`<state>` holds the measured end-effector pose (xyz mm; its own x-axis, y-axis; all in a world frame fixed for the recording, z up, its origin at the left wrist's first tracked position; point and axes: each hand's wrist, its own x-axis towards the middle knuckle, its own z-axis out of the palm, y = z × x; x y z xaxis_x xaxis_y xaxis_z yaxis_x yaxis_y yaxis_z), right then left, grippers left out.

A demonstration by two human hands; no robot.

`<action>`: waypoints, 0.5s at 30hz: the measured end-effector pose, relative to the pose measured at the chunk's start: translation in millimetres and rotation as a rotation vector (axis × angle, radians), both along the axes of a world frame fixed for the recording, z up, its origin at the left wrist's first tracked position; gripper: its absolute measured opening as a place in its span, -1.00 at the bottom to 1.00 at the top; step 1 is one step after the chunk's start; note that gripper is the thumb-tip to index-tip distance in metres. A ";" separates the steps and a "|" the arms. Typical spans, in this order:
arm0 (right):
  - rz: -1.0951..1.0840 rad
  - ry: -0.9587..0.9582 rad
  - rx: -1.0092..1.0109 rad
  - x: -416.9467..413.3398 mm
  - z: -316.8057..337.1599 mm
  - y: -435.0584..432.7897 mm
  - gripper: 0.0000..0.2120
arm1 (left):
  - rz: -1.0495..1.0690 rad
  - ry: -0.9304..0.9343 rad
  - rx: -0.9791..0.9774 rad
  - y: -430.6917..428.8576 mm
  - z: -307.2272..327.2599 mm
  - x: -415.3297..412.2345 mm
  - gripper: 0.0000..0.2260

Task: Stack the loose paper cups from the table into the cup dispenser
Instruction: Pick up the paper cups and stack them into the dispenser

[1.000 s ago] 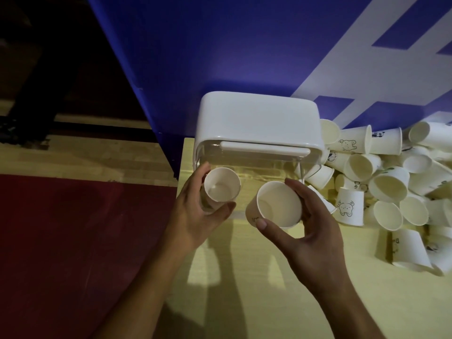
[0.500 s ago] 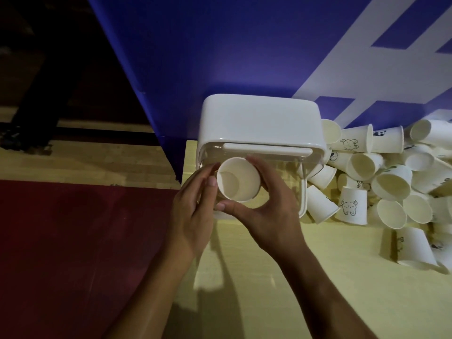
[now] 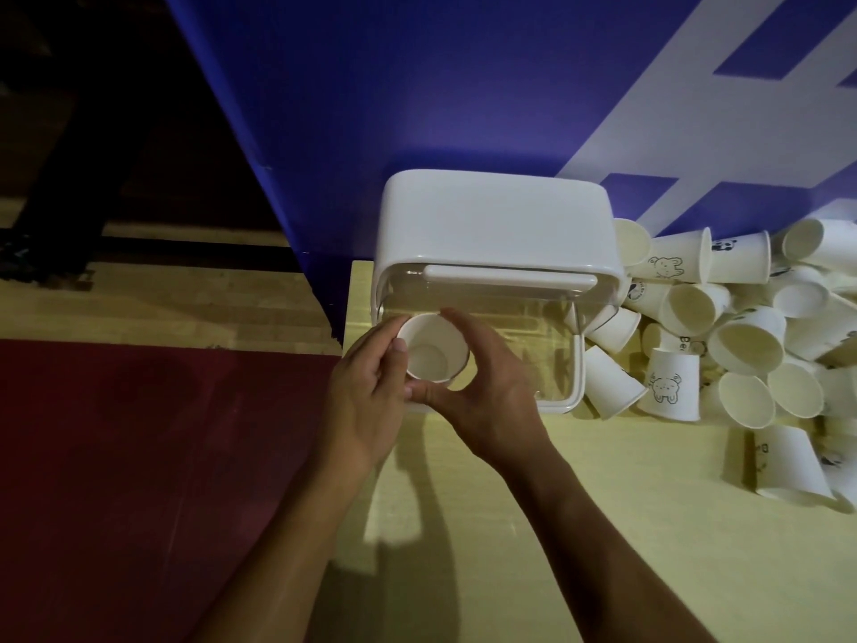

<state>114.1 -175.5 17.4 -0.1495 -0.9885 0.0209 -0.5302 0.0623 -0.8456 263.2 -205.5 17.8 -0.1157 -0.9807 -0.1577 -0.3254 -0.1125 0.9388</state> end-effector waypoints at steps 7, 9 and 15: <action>-0.026 -0.045 0.065 1.2 -13.2 -1.4 -0.11 | 0.000 -0.020 0.039 -3.2 -4.9 1.3 -0.65; -0.030 -0.051 0.069 1.9 -13.4 -1.6 -0.12 | 0.008 -0.045 0.034 -4.1 -3.2 0.8 -0.62; -0.032 -0.069 0.117 0.6 -16.6 5.7 0.04 | -0.009 -0.045 0.060 -3.9 -15.1 7.1 -0.64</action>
